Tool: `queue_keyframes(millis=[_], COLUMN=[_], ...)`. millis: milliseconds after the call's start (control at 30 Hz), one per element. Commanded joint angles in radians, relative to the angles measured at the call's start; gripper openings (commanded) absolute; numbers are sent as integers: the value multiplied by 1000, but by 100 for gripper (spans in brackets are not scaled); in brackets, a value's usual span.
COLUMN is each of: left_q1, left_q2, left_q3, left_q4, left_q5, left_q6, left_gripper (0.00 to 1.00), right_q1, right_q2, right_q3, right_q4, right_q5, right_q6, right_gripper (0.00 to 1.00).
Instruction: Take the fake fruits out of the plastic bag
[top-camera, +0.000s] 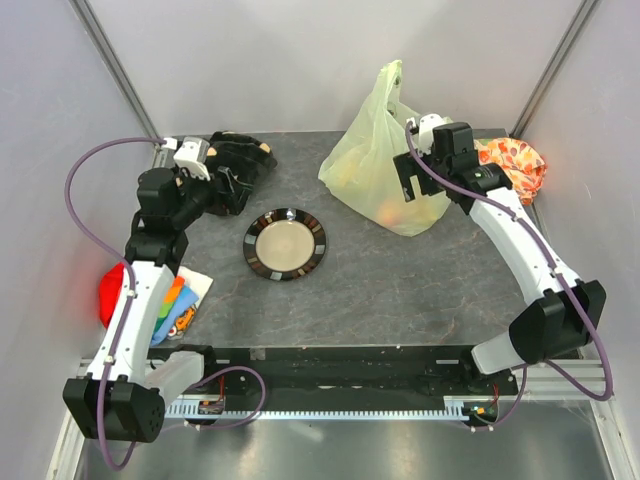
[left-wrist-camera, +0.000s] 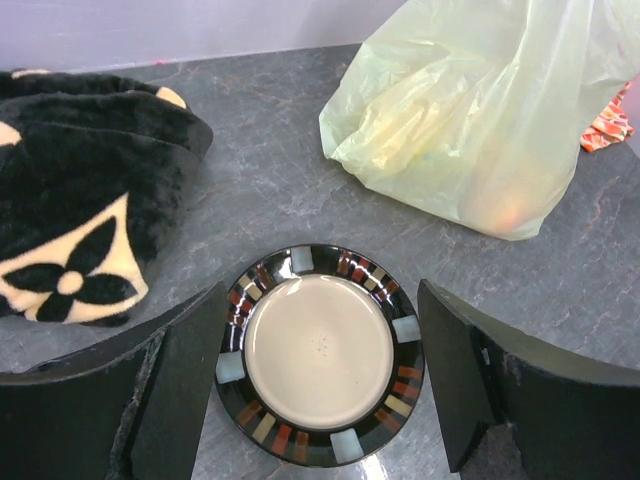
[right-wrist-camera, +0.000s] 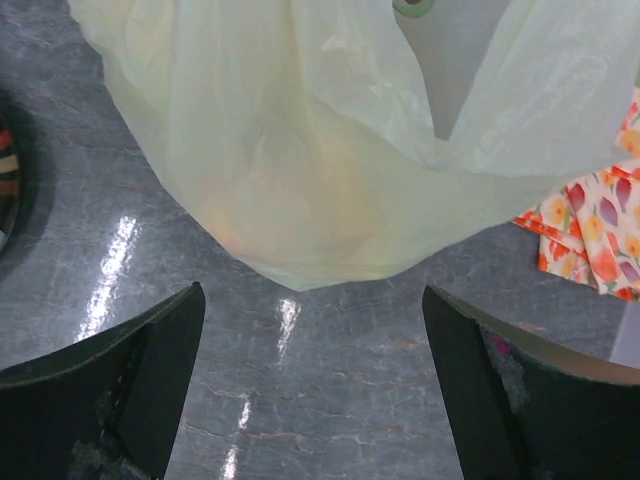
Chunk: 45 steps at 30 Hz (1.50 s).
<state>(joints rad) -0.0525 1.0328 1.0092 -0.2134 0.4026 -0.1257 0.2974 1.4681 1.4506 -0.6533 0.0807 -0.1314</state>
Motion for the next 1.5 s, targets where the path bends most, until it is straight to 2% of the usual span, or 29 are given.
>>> queue_keyframes(millis=[0, 100, 167, 333, 467, 667, 767, 800, 867, 900, 933, 967, 1000, 1067, 1200, 1333, 1400, 1467], left_q1=[0, 0, 0, -7, -9, -53, -115, -168, -237, -251, -263, -274, -276, -286, -332, -362, -363, -340], left_q2=[-8, 0, 0, 3, 6, 67, 163, 202, 330, 379, 427, 526, 564, 628, 838, 980, 971, 885], left_q3=[-12, -15, -24, -38, -47, 12, 141, 185, 351, 415, 553, 616, 702, 758, 963, 1072, 1037, 967], left_q4=[20, 20, 20, 16, 14, 17, 32, 40, 45, 31, 13, -16, -12, 38, 71, 62, -19, -82], left_q5=[34, 30, 33, 91, 143, 189, 156, 116, 82, 56, 33, 12, 8, 7, 5, -10, -65, -36], left_q6=[-34, -31, -29, -31, -31, 9, 27, 28, 3, -17, -46, -121, -158, -219, -193, -171, -146, -83], left_gripper=[85, 86, 87, 86, 82, 80, 81, 82, 84, 88, 95, 96, 97, 99, 99, 99, 97, 90], right_q1=[-1, -7, -27, -86, -99, -112, -112, -113, -130, -136, -142, -145, -145, -147, -152, -150, -152, -150], right_q2=[46, 125, 205, 334, 415, 497, 514, 515, 496, 480, 441, 426, 414, 405, 432, 457, 462, 451], right_q3=[115, 189, 279, 447, 522, 583, 597, 603, 611, 607, 581, 562, 529, 504, 478, 461, 458, 449], right_q4=[14, 49, 53, 81, 125, 142, 162, 172, 179, 179, 182, 184, 184, 184, 188, 176, 162, 149], right_q5=[-102, 0, 16, 100, 186, 224, 303, 380, 421, 407, 393, 390, 380, 387, 399, 381, 375, 317], right_q6=[1, 45, 73, 130, 127, 131, 113, 93, 85, 85, 85, 85, 82, 81, 92, 96, 96, 104], right_gripper=[98, 98, 98, 92, 90, 88, 88, 88, 87, 87, 86, 86, 86, 86, 86, 86, 87, 87])
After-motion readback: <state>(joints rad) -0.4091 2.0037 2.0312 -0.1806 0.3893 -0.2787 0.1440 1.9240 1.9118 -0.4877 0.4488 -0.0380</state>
